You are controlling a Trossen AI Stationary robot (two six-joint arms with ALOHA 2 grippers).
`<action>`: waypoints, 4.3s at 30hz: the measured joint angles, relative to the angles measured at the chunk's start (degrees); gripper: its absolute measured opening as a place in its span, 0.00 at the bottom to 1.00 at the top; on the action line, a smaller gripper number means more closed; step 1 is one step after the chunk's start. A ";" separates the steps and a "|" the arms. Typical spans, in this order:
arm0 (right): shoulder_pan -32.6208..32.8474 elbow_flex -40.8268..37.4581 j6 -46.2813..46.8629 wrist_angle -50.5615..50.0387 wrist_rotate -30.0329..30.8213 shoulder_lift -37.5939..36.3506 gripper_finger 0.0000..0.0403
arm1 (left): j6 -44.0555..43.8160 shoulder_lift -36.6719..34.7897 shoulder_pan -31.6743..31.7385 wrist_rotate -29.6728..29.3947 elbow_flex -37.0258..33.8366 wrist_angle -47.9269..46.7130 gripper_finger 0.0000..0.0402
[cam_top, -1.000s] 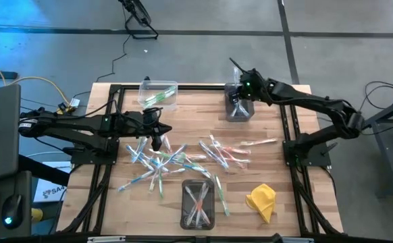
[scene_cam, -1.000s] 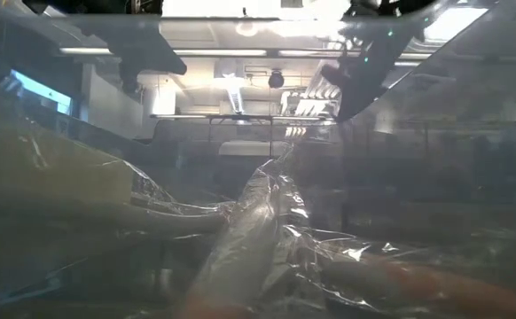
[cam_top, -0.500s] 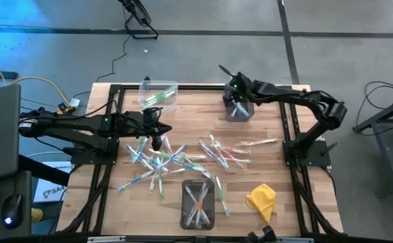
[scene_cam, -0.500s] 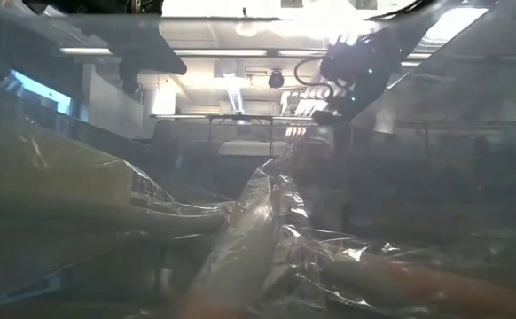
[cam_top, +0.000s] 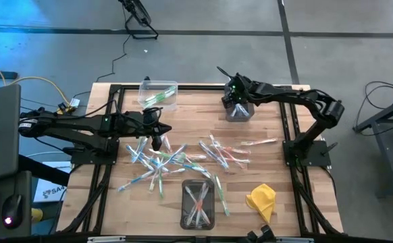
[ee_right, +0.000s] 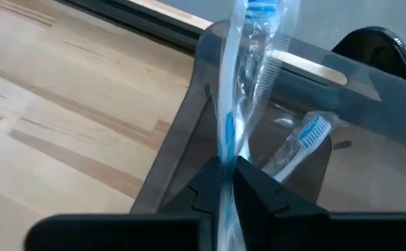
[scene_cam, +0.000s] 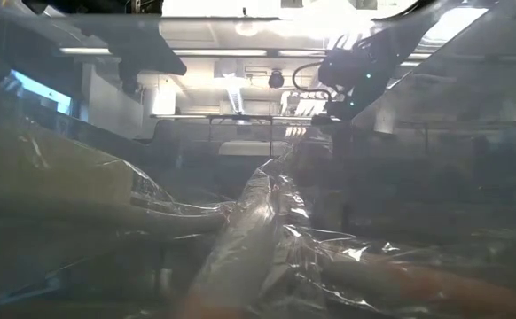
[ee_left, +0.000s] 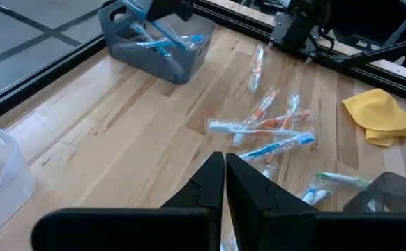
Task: Pick & Place Toothbrushes
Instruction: Put the blue toothbrush into the top black bin, then put the green toothbrush into the transparent bin
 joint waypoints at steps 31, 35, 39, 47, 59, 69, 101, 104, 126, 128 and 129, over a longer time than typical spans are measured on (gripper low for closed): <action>2.23 0.01 3.26 -2.27 -22.70 -12.10 0.26 | -0.01 0.00 0.00 0.05 0.00 0.02 0.03; 3.95 0.02 3.28 -2.41 -28.35 -13.48 0.25 | -0.02 0.00 0.00 0.07 0.00 0.03 0.03; 6.75 0.02 5.10 -2.36 -31.47 -13.97 0.24 | -0.02 -0.02 0.00 0.07 0.00 0.03 0.03; 13.26 0.02 9.91 -2.51 -33.70 -13.90 0.23 | -0.02 -0.02 0.00 0.08 0.00 0.03 0.03; 25.39 0.02 16.27 -2.32 -30.40 -13.90 0.23 | -0.02 -0.01 0.00 0.09 0.00 0.04 0.03; 37.91 0.02 27.34 -2.35 -24.34 -13.86 0.23 | -0.02 0.00 0.00 0.09 0.00 0.03 0.03; 66.12 -0.04 56.00 9.16 9.71 -9.18 0.02 | -0.02 0.00 -0.02 0.34 0.00 -1.06 0.03; 66.47 0.60 55.31 9.57 9.72 -9.18 0.01 | -0.02 -0.02 -0.02 0.35 0.00 -2.20 0.03; 67.36 11.69 67.78 -7.78 -7.09 4.82 0.01 | -0.02 -0.02 -0.02 0.33 -0.02 -6.24 0.03; 67.66 11.69 69.31 -7.61 -7.94 6.36 0.01 | -0.02 -0.02 -0.02 0.33 -0.02 -6.22 0.03; 67.73 11.69 69.85 -7.15 -8.09 7.11 0.01 | -0.02 -0.02 -0.02 0.33 -0.02 -6.22 0.03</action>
